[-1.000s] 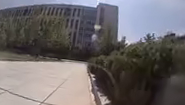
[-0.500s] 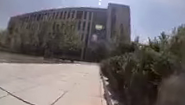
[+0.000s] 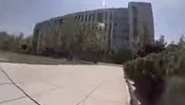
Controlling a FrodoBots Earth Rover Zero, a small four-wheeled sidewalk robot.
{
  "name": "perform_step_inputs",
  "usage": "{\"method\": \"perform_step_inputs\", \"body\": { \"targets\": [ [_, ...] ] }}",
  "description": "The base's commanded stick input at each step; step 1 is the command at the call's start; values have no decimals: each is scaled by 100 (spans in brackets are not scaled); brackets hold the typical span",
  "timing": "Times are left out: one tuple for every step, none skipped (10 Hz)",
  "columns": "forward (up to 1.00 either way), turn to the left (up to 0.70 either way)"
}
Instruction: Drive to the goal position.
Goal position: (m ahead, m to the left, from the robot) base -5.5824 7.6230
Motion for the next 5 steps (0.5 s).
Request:
{"method": "perform_step_inputs", "body": {
  "targets": [
    [50,50],
    [50,50],
    [50,50],
    [50,50],
    [50,50]
  ]
}}
